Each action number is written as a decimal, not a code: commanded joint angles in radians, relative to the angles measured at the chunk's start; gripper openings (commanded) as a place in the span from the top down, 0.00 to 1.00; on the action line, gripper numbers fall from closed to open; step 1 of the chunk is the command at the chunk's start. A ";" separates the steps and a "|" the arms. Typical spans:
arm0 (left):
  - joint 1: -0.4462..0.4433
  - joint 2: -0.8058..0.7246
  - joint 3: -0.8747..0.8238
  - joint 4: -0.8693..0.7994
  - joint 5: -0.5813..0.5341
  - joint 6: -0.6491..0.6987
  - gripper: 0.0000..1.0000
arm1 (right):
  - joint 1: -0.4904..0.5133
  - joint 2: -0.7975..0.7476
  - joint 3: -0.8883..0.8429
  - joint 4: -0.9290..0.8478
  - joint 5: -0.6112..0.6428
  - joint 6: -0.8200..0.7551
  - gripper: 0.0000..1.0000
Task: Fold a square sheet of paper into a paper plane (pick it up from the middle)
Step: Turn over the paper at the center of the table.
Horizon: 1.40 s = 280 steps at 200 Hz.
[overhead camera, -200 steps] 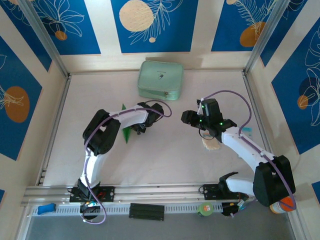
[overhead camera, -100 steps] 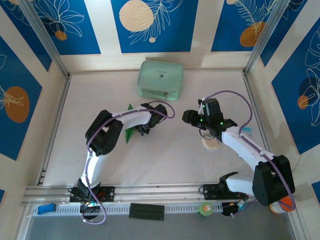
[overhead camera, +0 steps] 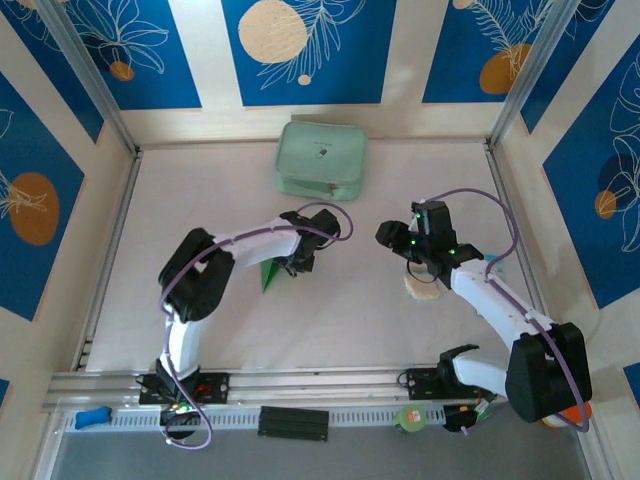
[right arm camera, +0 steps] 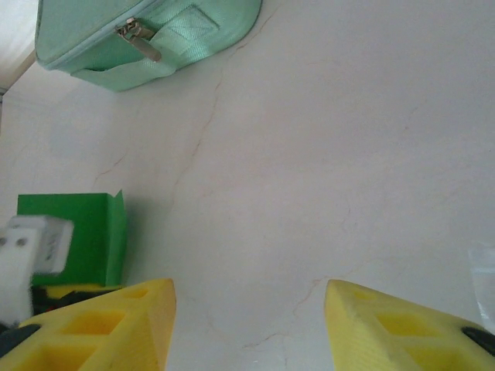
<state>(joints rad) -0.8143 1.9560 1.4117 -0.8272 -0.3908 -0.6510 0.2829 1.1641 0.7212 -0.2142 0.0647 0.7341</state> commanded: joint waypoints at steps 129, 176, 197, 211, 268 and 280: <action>0.213 -0.736 -0.542 0.362 0.271 -0.006 0.47 | 0.070 0.090 0.027 0.036 -0.063 0.017 0.46; 0.306 -0.642 -0.587 0.466 0.356 0.083 0.44 | 0.108 0.116 0.046 0.039 -0.060 0.022 0.46; 0.324 -0.582 -0.574 0.468 0.317 0.120 0.45 | 0.121 0.121 0.051 0.039 -0.059 0.024 0.46; 0.335 -0.553 -0.576 0.511 0.332 0.145 0.47 | 0.127 0.124 0.052 0.041 -0.053 0.025 0.46; 0.342 -0.421 -0.500 0.547 0.348 0.266 0.72 | 0.130 0.129 0.060 0.032 -0.049 0.023 0.46; 0.340 -0.420 -0.487 0.535 0.339 0.284 0.80 | 0.130 0.125 0.060 0.029 -0.045 0.022 0.46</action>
<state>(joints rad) -0.4797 1.5215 0.8742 -0.2989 -0.0521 -0.4358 0.4068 1.2930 0.7494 -0.1799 0.0193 0.7517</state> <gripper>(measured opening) 0.257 0.540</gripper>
